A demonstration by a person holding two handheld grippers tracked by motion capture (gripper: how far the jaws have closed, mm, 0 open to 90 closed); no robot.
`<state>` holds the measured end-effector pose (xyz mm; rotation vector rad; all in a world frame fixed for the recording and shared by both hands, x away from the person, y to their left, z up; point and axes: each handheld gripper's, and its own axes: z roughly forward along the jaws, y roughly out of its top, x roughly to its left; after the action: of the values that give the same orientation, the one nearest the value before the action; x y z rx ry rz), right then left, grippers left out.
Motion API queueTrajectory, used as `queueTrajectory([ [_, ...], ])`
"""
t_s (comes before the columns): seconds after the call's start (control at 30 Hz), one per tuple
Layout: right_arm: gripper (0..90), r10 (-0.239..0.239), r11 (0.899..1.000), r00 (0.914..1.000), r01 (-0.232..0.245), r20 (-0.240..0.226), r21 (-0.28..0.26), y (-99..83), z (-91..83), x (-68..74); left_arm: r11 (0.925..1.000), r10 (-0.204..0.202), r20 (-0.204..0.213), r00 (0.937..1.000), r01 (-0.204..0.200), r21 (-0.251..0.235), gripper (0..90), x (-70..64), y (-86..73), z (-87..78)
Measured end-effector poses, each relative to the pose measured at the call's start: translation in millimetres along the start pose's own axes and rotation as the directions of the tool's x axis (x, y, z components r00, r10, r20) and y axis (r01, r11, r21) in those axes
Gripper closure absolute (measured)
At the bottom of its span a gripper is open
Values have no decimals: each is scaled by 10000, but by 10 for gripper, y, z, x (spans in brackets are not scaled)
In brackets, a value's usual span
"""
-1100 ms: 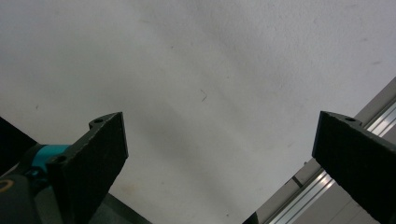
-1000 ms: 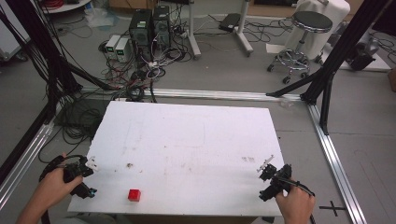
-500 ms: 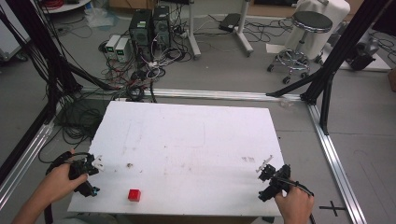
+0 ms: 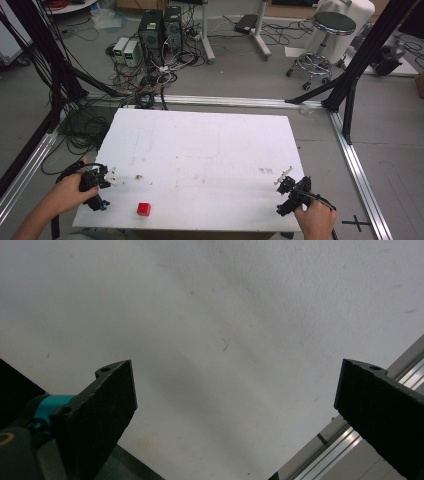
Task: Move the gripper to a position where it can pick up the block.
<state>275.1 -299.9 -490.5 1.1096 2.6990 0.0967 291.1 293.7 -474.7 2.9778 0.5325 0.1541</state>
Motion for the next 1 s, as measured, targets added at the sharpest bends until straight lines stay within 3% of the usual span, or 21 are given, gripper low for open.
queueTrajectory([
  [0.1, 25, 2, 10000, 10000, -2, -17, -10, -1, 2, 1, 9998, 195, 43, 9998, -195, 24, 237, -12, 40, -1],
  [0.23, 25, 9, 10000, 10000, -8, 11, -71, -3, 0, -4, 9969, 769, -49, 9970, -768, 178, 237, -46, 153, 0],
  [0.5, 25, -4, 10000, 10000, 4, -65, -61, 2, 8, 11, 9908, 1309, 23, 9914, -1309, 337, 236, -122, 288, 22],
  [0.7, 25, -40, 9999, 10000, 40, -67, -125, 11, 4, 15, 9797, 1918, 279, 9810, -1930, 536, 237, -201, 409, 76],
  [1.0, 25, -62, 9999, 9999, 61, -95, -113, 8, 4, 13, 9699, 2332, 449, 9714, -2357, 604, 237, -321, 538, 139],
])
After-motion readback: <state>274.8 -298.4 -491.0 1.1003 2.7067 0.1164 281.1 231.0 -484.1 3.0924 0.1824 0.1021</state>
